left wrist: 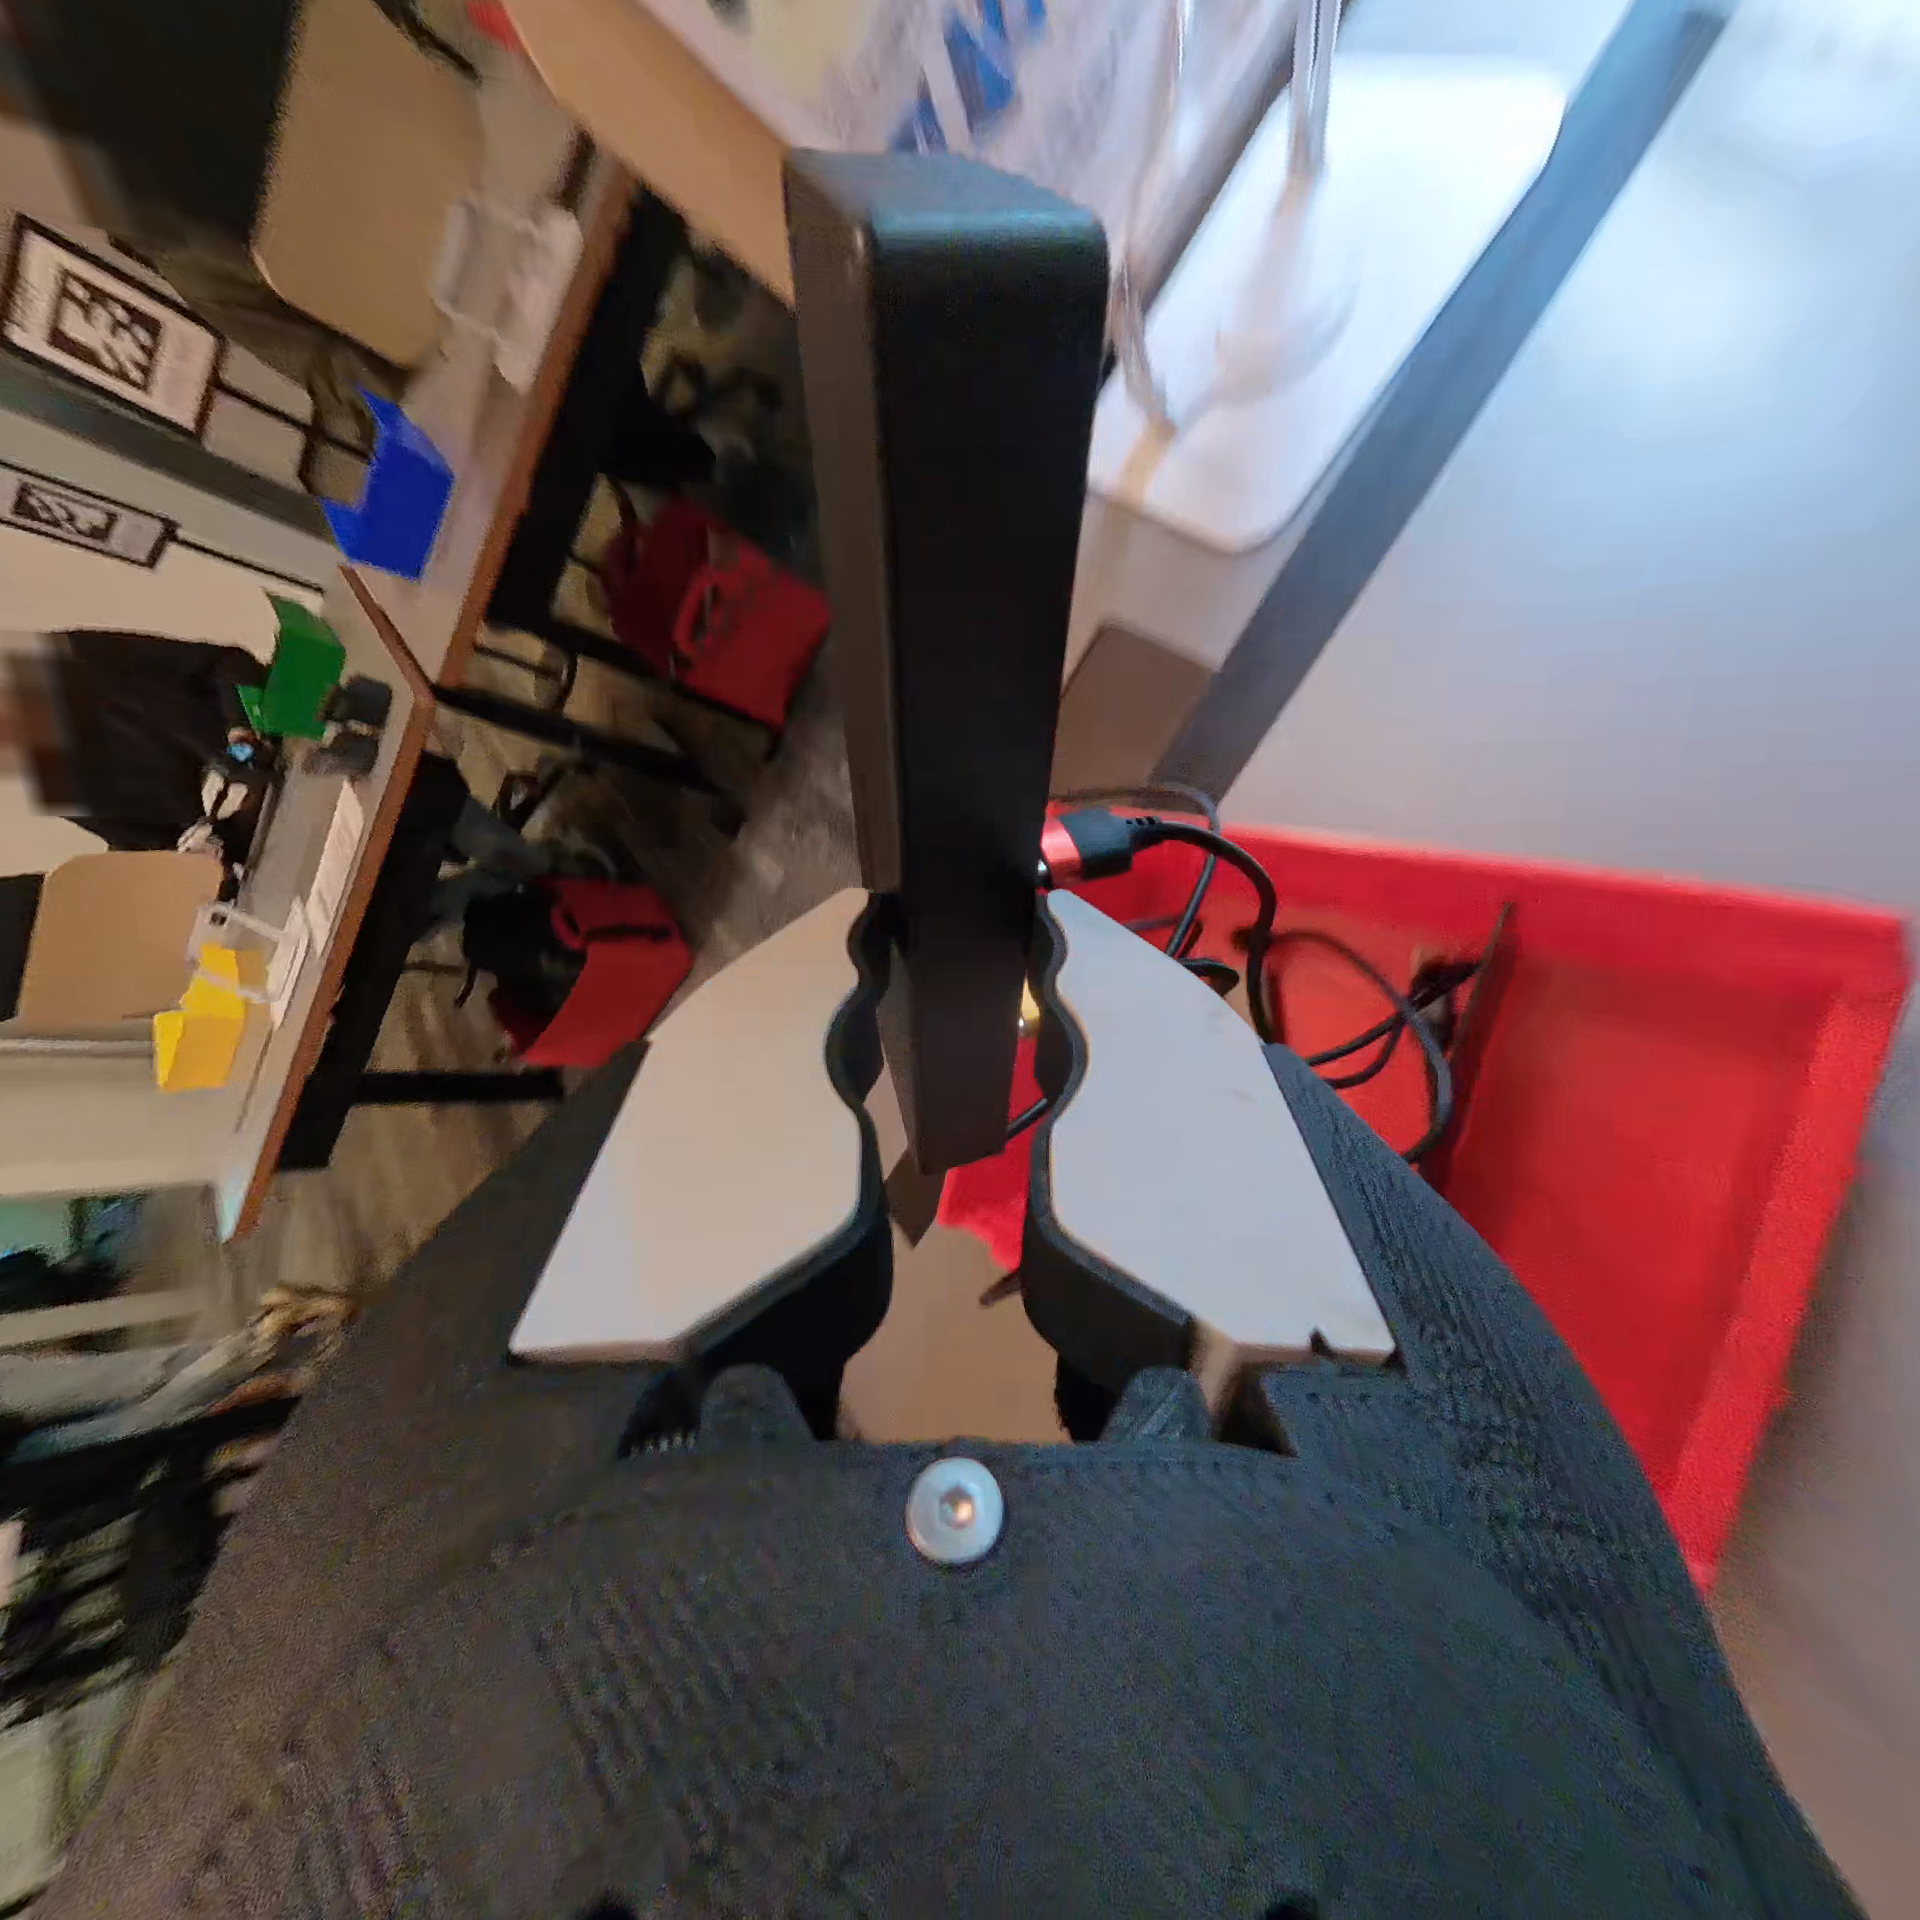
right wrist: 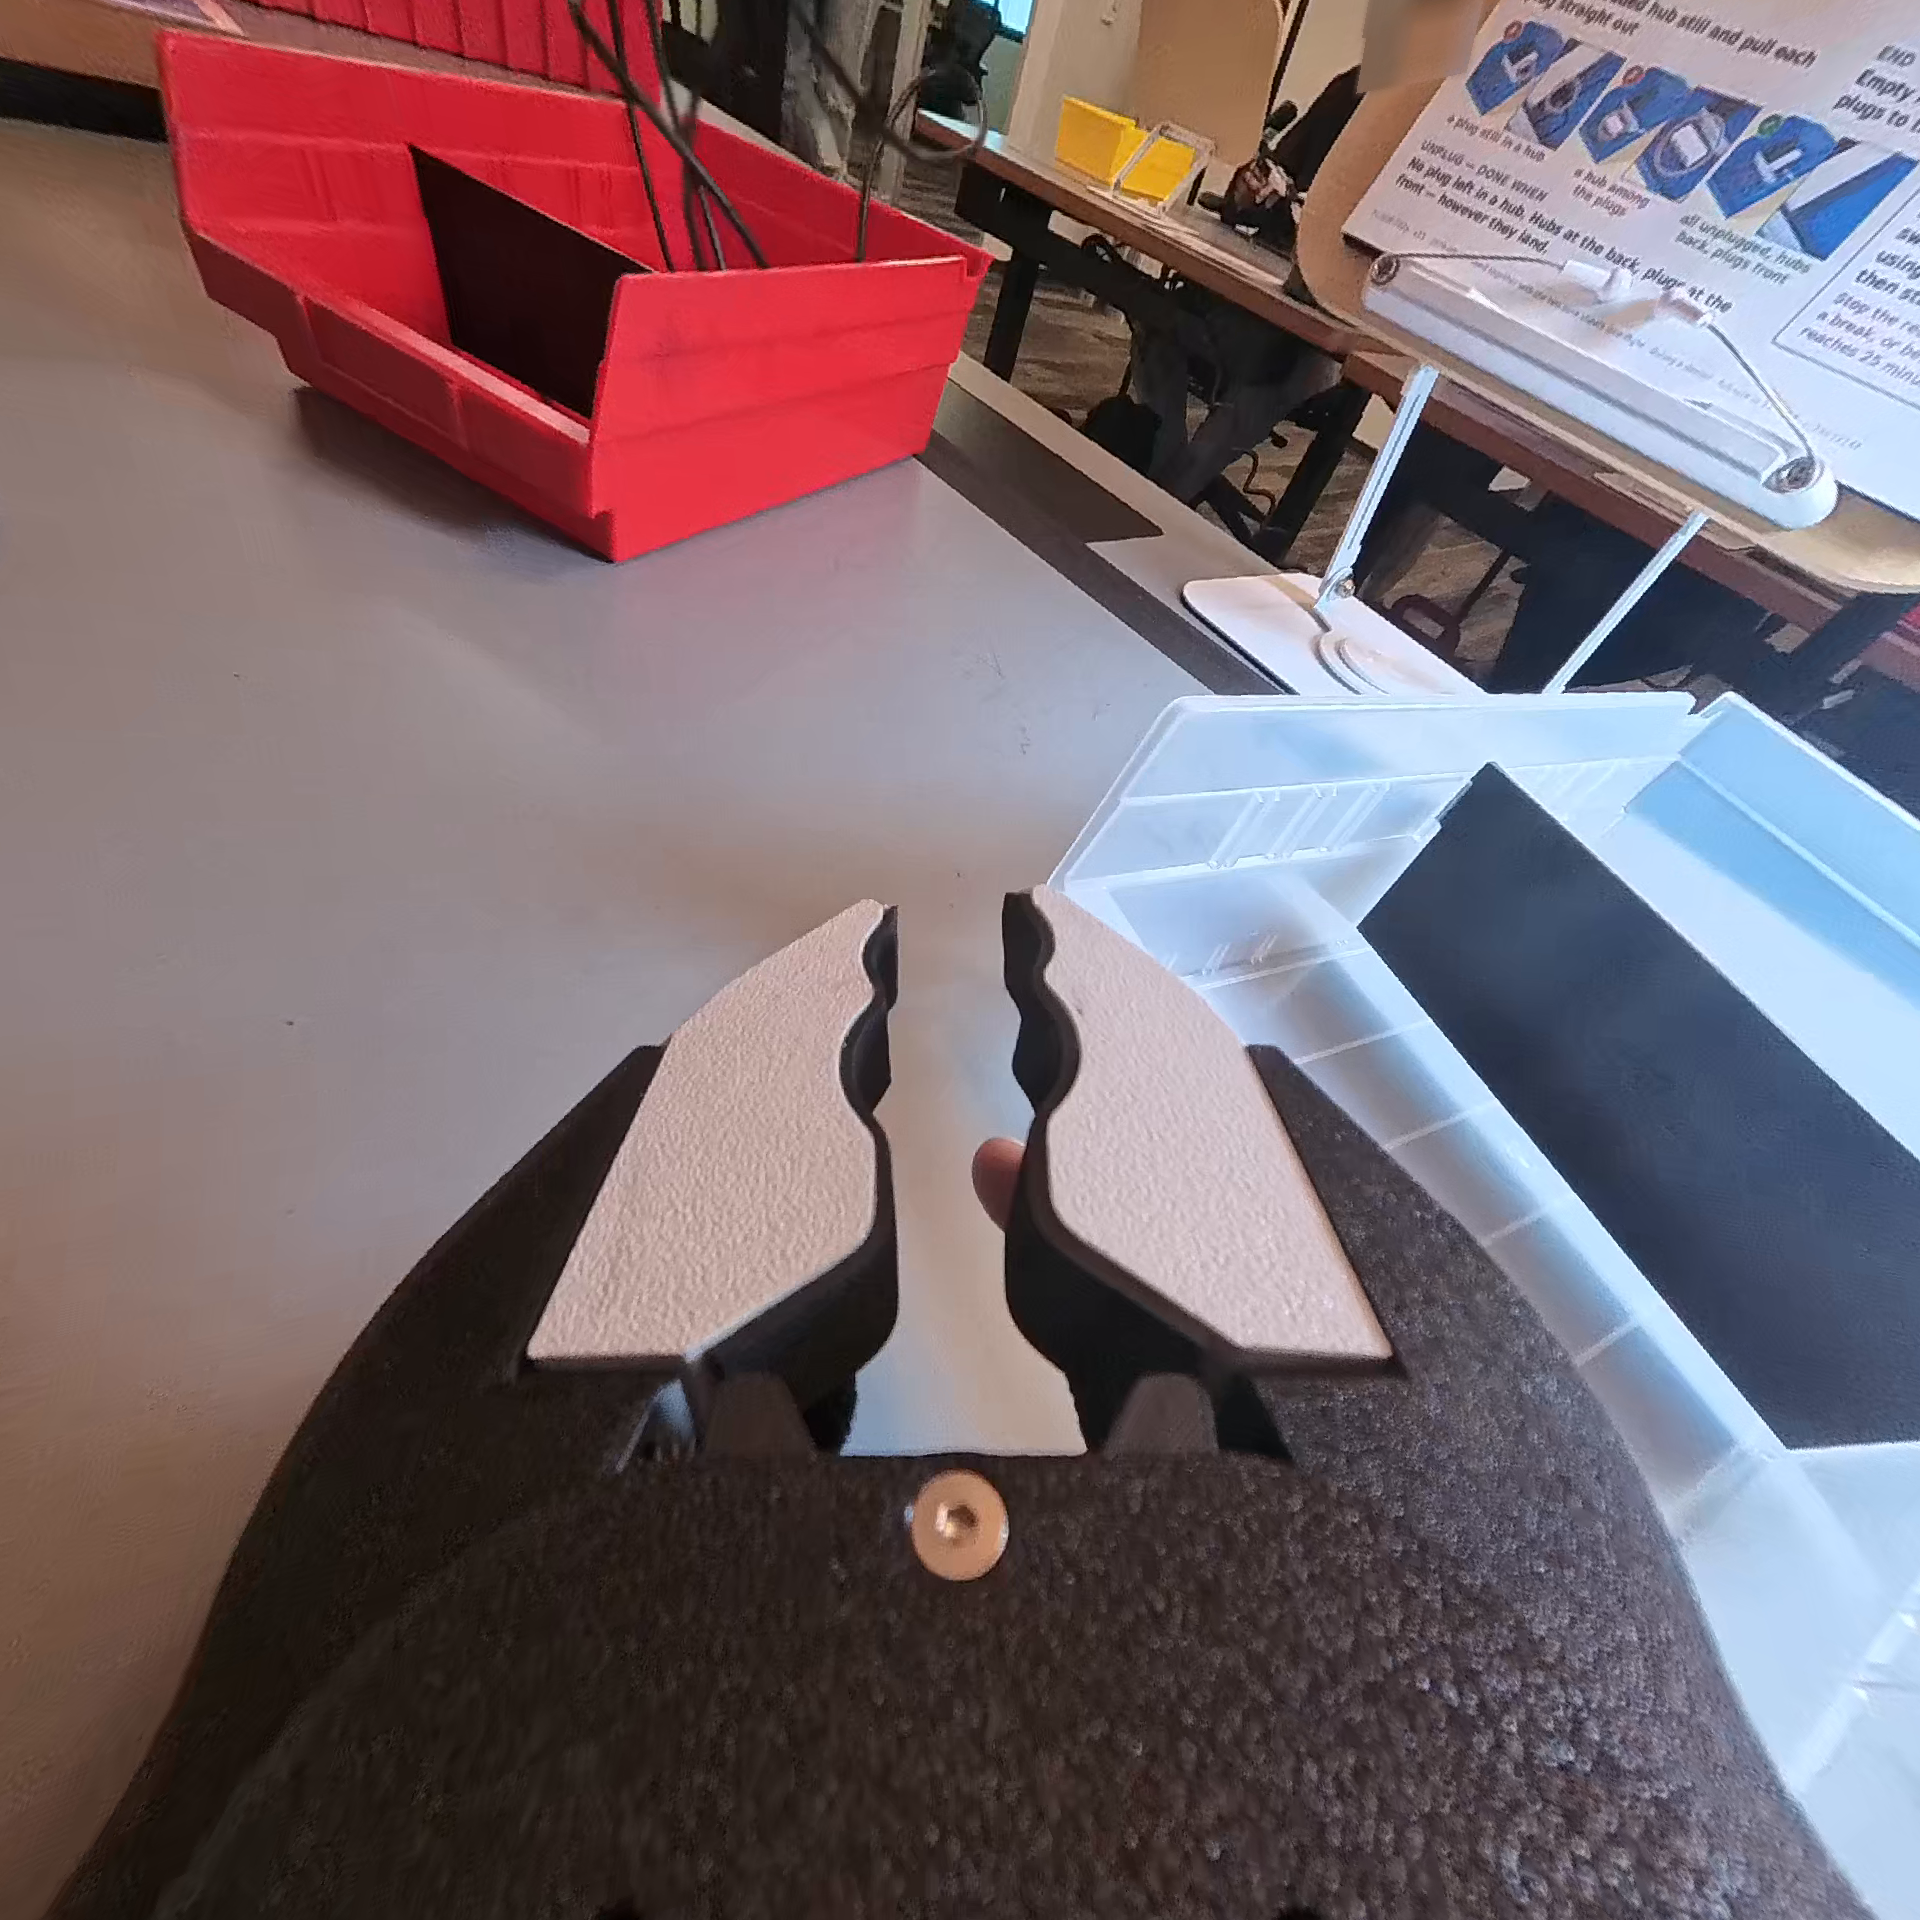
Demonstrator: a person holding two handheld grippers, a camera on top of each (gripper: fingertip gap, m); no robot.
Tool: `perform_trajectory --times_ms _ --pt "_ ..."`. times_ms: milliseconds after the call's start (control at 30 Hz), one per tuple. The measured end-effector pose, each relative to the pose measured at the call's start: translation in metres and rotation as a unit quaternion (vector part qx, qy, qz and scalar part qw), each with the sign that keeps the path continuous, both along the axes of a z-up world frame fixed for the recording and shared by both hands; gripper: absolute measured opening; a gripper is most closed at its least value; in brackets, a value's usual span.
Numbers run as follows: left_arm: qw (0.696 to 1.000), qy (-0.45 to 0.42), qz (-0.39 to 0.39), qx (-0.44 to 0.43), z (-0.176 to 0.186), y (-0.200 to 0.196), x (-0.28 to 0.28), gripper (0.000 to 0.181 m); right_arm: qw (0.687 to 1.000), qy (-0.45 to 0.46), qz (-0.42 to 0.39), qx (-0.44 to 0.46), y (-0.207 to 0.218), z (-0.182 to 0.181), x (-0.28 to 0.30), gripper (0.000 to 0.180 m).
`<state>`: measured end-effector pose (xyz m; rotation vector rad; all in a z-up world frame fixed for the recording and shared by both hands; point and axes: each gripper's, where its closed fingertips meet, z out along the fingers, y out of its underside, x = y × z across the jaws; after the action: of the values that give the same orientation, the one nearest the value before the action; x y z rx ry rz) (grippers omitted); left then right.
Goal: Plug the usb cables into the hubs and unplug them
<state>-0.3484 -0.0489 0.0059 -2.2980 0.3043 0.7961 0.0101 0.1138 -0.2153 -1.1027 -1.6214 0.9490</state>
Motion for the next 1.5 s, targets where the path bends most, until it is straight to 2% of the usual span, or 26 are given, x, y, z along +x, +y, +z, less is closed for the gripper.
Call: perform_trajectory --times_ms 167,267,367,500,633,700,833,900,933,1000,1100,1233,1367,1500 --pt "0.982 -0.109 -0.084 0.133 0.055 0.013 0.062 0.026 1.0 0.021 0.0 -0.017 0.0 0.009 -0.001 0.019" --pt "0.946 -0.197 -0.166 0.196 0.071 0.022 0.113 0.026 0.999 0.051 -0.003 -0.014 0.002 0.024 -0.001 0.019" --pt "0.904 -0.276 -0.237 0.224 0.069 0.032 0.162 0.026 0.995 0.094 0.001 -0.011 0.002 0.054 -0.001 0.019" --pt "0.833 -0.397 -0.314 0.222 0.044 0.049 0.232 0.025 0.989 0.144 0.023 -0.017 -0.003 0.108 0.002 0.02" --pt "0.758 -0.501 -0.367 0.201 0.001 0.065 0.292 0.025 0.985 0.131 0.097 -0.059 -0.026 0.132 -0.003 0.033" --pt "0.723 -0.543 -0.38 0.194 -0.023 0.073 0.314 0.025 0.979 0.122 0.136 -0.088 -0.041 0.127 -0.009 0.04" --pt "0.669 -0.607 -0.384 0.19 -0.067 0.084 0.34 0.025 0.96 0.049 0.217 -0.171 -0.079 0.085 -0.023 0.066" --pt "0.653 -0.628 -0.379 0.188 -0.084 0.087 0.349 0.025 0.947 0.035 0.239 -0.21 -0.094 0.068 -0.029 0.064" --pt "0.648 -0.632 -0.379 0.193 -0.089 0.087 0.351 0.025 0.941 0.028 0.252 -0.222 -0.102 0.062 -0.029 0.058" --pt "0.651 -0.627 -0.371 0.211 -0.097 0.088 0.348 0.025 0.931 0.014 0.285 -0.227 -0.114 0.055 -0.023 0.026" --pt "0.647 -0.633 -0.37 0.212 -0.102 0.079 0.344 0.025 0.927 -0.026 0.298 -0.224 -0.115 0.05 -0.018 0.025" --pt "0.688 -0.605 -0.342 0.211 -0.114 0.073 0.331 0.023 0.915 -0.074 0.299 -0.259 -0.11 0.045 -0.013 0.024" --pt "0.712 -0.58 -0.334 0.213 -0.12 0.059 0.317 0.025 0.897 -0.085 0.326 -0.286 -0.108 0.054 0.001 0.025" --pt "0.692 -0.593 -0.352 0.215 -0.125 0.046 0.317 0.028 0.848 -0.069 0.426 -0.308 -0.119 0.07 0.029 0.024"
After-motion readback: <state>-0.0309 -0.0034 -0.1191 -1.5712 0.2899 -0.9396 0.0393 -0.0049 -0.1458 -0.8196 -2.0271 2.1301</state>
